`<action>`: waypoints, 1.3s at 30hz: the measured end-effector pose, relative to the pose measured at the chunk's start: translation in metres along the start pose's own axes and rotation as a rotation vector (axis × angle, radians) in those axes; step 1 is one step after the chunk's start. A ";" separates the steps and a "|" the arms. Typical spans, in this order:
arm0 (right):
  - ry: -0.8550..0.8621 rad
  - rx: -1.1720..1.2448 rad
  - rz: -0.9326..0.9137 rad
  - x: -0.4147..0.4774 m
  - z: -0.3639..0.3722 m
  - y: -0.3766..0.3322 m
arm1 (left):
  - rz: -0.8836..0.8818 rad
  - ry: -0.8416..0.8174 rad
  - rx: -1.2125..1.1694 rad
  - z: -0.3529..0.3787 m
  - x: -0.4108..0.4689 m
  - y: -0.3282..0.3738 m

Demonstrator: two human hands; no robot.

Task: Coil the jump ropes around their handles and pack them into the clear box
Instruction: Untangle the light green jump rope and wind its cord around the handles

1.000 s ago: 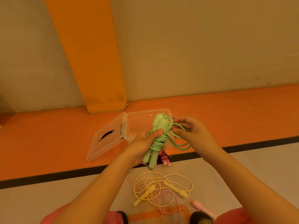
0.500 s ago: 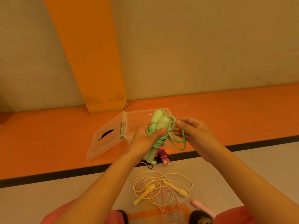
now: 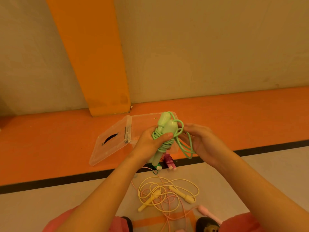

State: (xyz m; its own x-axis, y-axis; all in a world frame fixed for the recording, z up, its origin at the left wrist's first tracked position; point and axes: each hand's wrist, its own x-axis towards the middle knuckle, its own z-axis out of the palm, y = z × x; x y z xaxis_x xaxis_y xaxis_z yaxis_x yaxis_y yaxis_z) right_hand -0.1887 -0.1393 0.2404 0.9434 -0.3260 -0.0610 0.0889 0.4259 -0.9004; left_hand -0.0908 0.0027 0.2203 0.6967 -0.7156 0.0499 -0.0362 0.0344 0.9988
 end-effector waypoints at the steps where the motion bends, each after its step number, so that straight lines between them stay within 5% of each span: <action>1: 0.004 0.017 0.015 0.001 0.000 0.000 | -0.003 0.009 -0.005 0.000 0.001 0.001; 15: 0.054 -0.145 0.009 -0.003 0.001 0.002 | -0.047 0.053 -0.036 -0.003 -0.001 0.000; 23: 0.089 -0.093 0.026 -0.002 -0.001 -0.003 | -0.071 -0.157 0.020 0.001 -0.010 0.003; 39: 0.168 -0.332 -0.014 -0.002 -0.005 0.006 | -0.048 -0.227 0.209 -0.003 -0.009 -0.002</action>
State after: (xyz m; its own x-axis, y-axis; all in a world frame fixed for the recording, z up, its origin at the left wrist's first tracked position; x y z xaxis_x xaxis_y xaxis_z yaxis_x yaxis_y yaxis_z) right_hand -0.1918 -0.1403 0.2326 0.8746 -0.4758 -0.0931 -0.0334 0.1325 -0.9906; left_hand -0.0949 0.0108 0.2183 0.5239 -0.8515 -0.0222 -0.1701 -0.1301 0.9768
